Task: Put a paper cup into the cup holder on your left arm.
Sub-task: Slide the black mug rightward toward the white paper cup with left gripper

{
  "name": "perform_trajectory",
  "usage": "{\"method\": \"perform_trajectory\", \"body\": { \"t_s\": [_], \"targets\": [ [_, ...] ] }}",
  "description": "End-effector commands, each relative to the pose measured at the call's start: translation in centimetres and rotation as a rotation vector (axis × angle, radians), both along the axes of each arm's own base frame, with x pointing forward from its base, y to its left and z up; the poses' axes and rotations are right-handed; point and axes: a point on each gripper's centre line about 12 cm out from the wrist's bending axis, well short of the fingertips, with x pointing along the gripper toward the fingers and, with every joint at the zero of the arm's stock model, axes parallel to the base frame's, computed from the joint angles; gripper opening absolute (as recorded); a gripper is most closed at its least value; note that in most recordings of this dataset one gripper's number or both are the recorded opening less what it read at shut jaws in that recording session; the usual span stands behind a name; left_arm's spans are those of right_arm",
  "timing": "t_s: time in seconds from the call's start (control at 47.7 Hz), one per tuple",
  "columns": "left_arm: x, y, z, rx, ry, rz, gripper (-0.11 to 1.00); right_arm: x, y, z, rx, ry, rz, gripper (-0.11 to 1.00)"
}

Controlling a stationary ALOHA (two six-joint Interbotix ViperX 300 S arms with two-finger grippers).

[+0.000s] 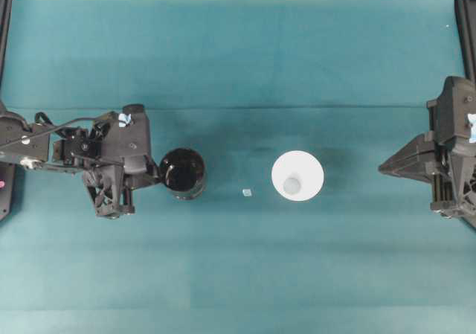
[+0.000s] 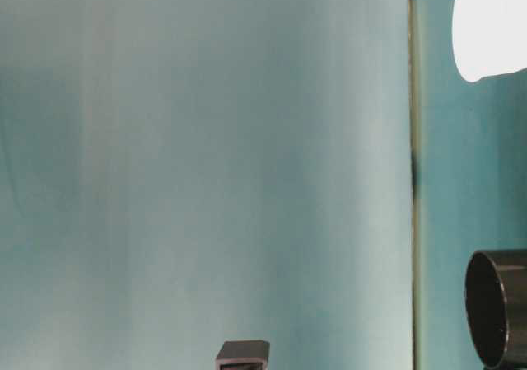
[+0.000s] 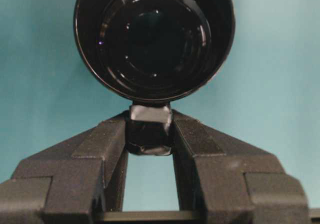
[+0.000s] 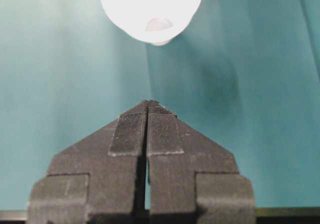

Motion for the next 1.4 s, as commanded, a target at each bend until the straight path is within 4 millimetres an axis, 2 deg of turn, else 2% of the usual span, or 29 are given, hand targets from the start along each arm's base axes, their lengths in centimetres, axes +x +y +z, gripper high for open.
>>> {"method": "perform_trajectory", "body": {
  "t_s": [0.0, 0.293, 0.566, 1.006, 1.383],
  "targets": [
    [0.7, -0.1, 0.7, 0.006, -0.032, -0.009, 0.3, 0.5, 0.0, 0.9, 0.005, -0.022, -0.006, -0.02],
    [3.5, 0.2, 3.4, 0.014, -0.122, -0.009, 0.3, 0.5, 0.0, 0.9, 0.005, -0.023, -0.006, -0.02],
    [5.9, 0.4, 4.3, 0.017, -0.154, -0.007, 0.3, 0.5, 0.0, 0.9, 0.004, -0.023, -0.006, -0.02],
    [8.7, 0.6, 2.9, 0.017, -0.139, -0.007, 0.3, 0.5, -0.3, 0.9, -0.002, -0.023, -0.016, -0.02],
    [9.3, 0.9, 2.1, 0.042, -0.13, -0.026, 0.3, 0.4, -0.4, 0.9, -0.012, -0.021, -0.014, -0.02]
  ]
}}
